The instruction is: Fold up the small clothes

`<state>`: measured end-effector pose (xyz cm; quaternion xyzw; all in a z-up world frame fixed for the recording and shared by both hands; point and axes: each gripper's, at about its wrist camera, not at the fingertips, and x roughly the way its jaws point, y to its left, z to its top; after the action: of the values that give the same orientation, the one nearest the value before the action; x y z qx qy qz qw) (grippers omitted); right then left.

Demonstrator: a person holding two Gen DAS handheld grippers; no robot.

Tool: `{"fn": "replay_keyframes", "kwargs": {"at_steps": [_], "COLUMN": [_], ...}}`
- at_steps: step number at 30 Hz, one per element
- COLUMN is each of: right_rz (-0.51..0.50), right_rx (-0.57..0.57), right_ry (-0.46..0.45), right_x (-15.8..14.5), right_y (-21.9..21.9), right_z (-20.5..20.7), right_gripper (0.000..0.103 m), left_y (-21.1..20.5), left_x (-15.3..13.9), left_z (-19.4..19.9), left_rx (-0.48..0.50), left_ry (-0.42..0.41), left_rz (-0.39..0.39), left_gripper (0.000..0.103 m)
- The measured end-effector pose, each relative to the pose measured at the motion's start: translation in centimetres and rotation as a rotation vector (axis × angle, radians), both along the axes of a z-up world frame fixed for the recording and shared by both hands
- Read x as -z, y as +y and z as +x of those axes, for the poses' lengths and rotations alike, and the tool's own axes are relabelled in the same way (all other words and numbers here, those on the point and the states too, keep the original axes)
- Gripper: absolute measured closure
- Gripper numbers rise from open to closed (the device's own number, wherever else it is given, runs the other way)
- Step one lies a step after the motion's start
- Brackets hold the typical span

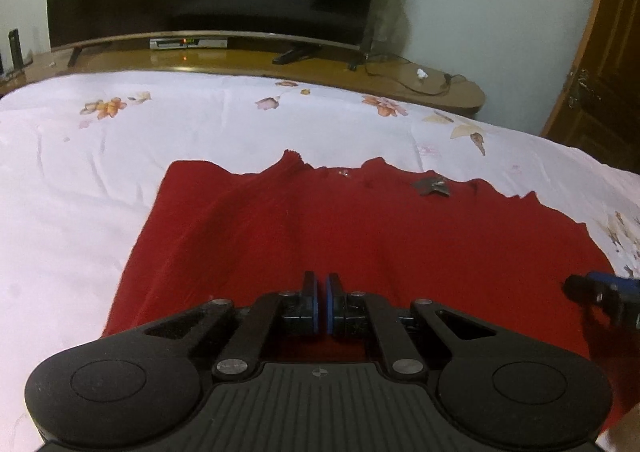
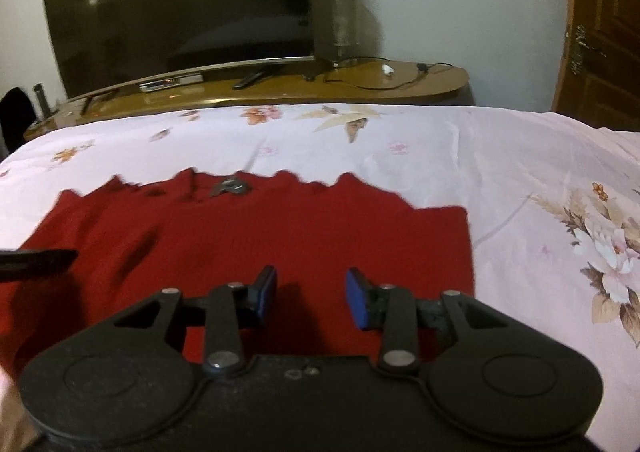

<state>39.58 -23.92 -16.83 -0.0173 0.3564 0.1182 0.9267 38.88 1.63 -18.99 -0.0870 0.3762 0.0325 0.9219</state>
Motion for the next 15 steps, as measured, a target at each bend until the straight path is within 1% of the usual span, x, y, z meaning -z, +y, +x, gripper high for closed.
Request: {"fn": "replay_keyframes", "kwargs": {"at_steps": [3,5,8,11,12,13,15], "right_rz": [-0.008,-0.008,-0.015,-0.040,-0.047,-0.070,-0.085], "right_rx": [-0.033,-0.050,-0.065,-0.066,-0.061,-0.052,-0.049], "right_ry": [-0.003,-0.009,-0.015,0.008,0.026,0.046,0.030], "right_x": [-0.2,-0.4,-0.5,0.5,1.1,1.9,2.5], "right_y": [0.9,1.3,1.6,1.3,1.1,0.8,0.0], "right_z": [-1.8,-2.9,-4.4,-5.2,-5.2,-5.1,-5.6], "right_gripper": [0.065,0.065,0.063,0.061,0.061,0.062,0.063], "left_y": [-0.4,-0.6,-0.8,-0.4,-0.3,-0.1,0.0], "left_x": [-0.7,-1.0,-0.6,1.3,1.7,1.9,1.6], "left_z": [-1.1,-2.0,-3.3,-4.2,-4.5,-4.8,-4.9], "left_rx": [0.017,0.027,0.035,0.025,0.031,0.033,0.023], "left_ry": [-0.005,-0.005,0.000,0.039,0.026,0.015,0.027], "left_rz": [0.010,0.000,0.004,0.012,0.012,0.015,0.014], "left_gripper": [0.099,0.099,0.099,0.099,0.099,0.099,0.099]}}
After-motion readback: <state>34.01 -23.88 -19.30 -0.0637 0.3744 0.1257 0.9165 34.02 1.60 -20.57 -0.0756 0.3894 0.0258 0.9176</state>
